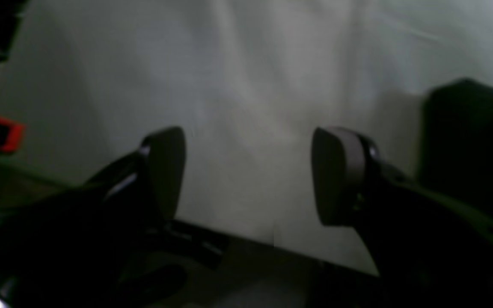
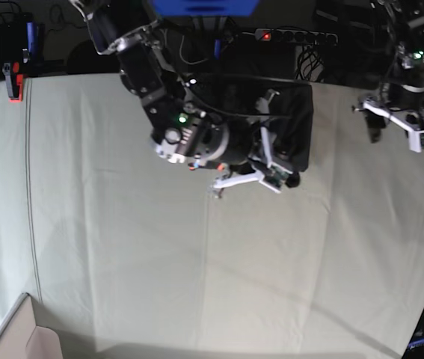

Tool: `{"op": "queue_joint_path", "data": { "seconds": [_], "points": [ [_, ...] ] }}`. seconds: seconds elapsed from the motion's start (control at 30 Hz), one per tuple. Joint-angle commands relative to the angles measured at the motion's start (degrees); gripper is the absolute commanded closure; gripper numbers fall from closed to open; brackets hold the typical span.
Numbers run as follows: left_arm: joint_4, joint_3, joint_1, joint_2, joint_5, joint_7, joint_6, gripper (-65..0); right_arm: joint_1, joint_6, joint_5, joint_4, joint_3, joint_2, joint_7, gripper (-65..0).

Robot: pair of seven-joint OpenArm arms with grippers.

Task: Layout the t-shirt on the table in an organized manner, then fold the t-shirt properly
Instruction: 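Release the fabric with the left gripper and raise it away from the shirt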

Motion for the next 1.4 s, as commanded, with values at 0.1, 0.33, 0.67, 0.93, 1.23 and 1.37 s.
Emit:
{"op": "queue_joint_path", "data": {
  "seconds": [0.1, 0.33, 0.67, 0.93, 1.23, 1.37],
  "points": [
    [0.9, -2.3, 0.0, -0.5, -0.6, -1.3, -0.1, -44.5, 2.6, -0.2, 1.0, -1.4, -1.3, -2.2, 1.5, 0.0],
    [0.8, -2.7, 0.1, -0.5, -0.6, -1.3, -0.1, -44.6, 4.9, -0.2, 0.8, -6.0, -1.3, -3.6, 1.5, 0.0],
    [0.8, -2.6, 0.1, -0.5, -0.6, -1.3, -0.1, -44.7, 4.5, -0.1, 0.9, -4.9, -1.3, -3.6, 1.0, -27.2],
    [0.8, -3.3, 0.1, -0.5, -0.2, -1.3, -0.1, -44.8, 0.0, -0.3, 1.0, 8.6, -0.8, 0.2, 1.1, -36.9],
    [0.1, -7.9, -0.7, -3.1, -0.6, -1.3, -0.2, -44.8, -5.3, -0.5, 1.0, 7.0, 7.8, 2.5, 1.5, -36.8],
    [-1.3, -7.4, -0.7, -2.4, -0.7, -1.3, -2.9, -44.9, -6.8, -0.5, 1.0, 8.3, 13.8, 2.6, 1.5, -37.1]
  ]
}}
